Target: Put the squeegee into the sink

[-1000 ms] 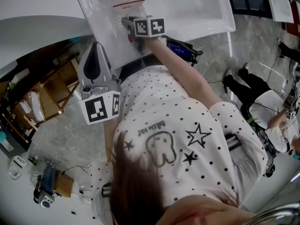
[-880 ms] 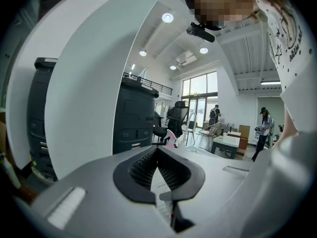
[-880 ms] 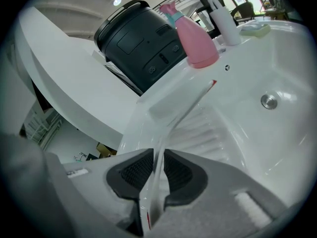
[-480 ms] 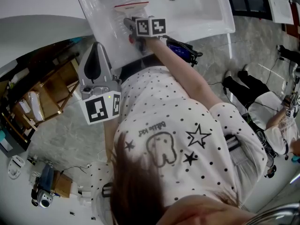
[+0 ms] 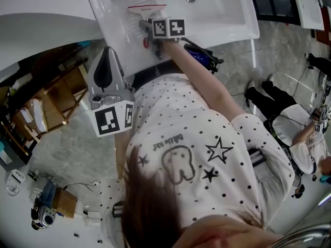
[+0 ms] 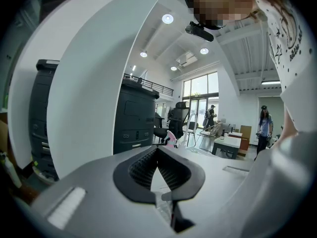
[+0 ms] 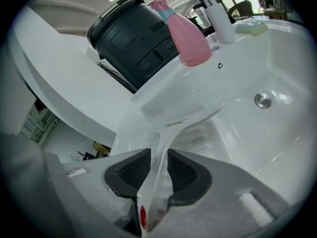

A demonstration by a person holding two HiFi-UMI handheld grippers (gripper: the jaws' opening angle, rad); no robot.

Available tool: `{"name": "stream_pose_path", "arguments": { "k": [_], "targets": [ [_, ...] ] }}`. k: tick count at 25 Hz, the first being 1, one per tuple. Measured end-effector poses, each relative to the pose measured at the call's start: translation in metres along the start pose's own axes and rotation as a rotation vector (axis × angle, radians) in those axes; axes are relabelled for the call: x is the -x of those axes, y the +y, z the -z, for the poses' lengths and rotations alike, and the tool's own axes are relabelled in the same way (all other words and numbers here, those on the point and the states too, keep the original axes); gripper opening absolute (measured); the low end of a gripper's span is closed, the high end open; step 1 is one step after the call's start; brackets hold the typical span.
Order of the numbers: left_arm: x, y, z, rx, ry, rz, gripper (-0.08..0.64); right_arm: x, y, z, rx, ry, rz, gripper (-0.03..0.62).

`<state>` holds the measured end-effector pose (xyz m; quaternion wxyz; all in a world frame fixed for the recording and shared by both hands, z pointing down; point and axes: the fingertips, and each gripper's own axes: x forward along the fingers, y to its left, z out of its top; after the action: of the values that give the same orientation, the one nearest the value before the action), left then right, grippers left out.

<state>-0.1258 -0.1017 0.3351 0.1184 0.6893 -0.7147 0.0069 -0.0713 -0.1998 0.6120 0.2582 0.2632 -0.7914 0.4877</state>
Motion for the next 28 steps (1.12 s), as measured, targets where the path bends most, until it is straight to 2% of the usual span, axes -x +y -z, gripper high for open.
{"name": "stream_pose_path", "arguments": {
  "k": [14,18,23,28],
  "targets": [
    [0.004,-0.001,-0.001,0.003,-0.004,0.0,-0.012,0.002,-0.004,0.004,0.03,0.055,0.026,0.15],
    [0.004,-0.001,-0.001,0.004,-0.003,0.0,-0.012,0.006,-0.004,0.004,0.023,0.053,0.039,0.185],
    [0.004,-0.002,-0.002,0.007,-0.005,0.001,-0.012,0.011,-0.004,-0.001,0.029,0.025,0.059,0.229],
    [0.004,-0.006,-0.003,0.004,-0.012,0.001,-0.012,0.023,-0.007,-0.014,0.02,-0.046,0.063,0.233]
  ]
}}
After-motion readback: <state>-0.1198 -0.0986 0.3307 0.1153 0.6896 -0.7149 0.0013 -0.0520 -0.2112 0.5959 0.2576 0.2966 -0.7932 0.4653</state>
